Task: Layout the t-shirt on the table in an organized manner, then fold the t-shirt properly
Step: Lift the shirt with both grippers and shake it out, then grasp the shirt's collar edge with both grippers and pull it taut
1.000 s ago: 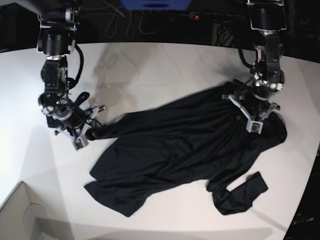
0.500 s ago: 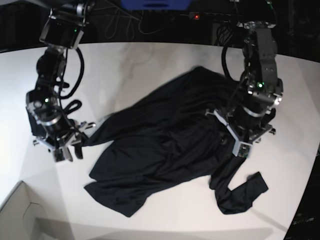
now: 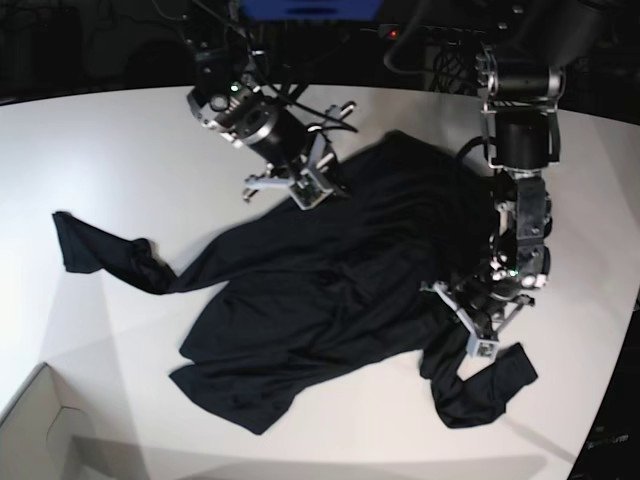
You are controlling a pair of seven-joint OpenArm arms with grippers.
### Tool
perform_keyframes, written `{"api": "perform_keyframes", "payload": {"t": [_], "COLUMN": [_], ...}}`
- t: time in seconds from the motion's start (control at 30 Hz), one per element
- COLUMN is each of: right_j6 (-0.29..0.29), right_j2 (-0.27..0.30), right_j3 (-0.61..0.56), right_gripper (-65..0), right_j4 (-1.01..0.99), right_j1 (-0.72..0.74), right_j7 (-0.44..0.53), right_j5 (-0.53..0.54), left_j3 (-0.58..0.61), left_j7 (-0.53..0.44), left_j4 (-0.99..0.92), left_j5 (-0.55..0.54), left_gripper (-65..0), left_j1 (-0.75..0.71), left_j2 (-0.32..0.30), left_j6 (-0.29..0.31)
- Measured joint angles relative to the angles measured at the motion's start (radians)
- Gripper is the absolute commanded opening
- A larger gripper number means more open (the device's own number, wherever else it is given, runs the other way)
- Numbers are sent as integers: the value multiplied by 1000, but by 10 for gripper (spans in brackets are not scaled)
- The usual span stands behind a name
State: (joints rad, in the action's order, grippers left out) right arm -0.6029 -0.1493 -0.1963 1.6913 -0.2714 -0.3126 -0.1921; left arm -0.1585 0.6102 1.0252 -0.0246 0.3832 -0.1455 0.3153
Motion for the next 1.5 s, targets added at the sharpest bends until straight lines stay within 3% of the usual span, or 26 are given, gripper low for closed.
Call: {"api": "perform_keyframes", "payload": {"t": [0.17,0.37,0.6,0.77,0.93,1.13,1.23,1.33,1.5], "right_j6": [1,-2,-15,-18,-26,9,2,-2,-3], "right_j2": [0,0,-11,67,110,124,77,28,2], "right_j3": [-132,-135,67,201,321,404,340,254,100], "right_gripper": [-650,-650,-650,-650,-650,-650,-650,-650,-650], "right_j4": [-184,-377,-374,-342,-343,-199,-87,19,63], "right_j1": [35,154,158,168,199,160,97,60,-15], "right_j7": [2,31,58,79,83,-13,-22,1,-54], "right_j5": [1,16,42,50,58,-10,-8,6,-4], "left_j3": [14,58,51,45,45,47,23,-22,1], "left_j7": [-86,-258,-307,-314,-281,-143,-64,13,51], "left_j4": [-109,-138,-75,92,235,420,522,601,564], "left_j5": [-15,-43,-67,-64,-43,-4,-16,-3,-2], "left_gripper": [-580,-582,-582,-582,-582,-581,-581,-580,-580], "left_j1": [-2,-60,-158,-320,-434,-515,-520,-454,-292], "left_j2": [-30,-76,-109,-123,-117,-84,-59,-33,-11], "left_j6": [4,3,5,-16,-25,-19,14,-1,-3]}}
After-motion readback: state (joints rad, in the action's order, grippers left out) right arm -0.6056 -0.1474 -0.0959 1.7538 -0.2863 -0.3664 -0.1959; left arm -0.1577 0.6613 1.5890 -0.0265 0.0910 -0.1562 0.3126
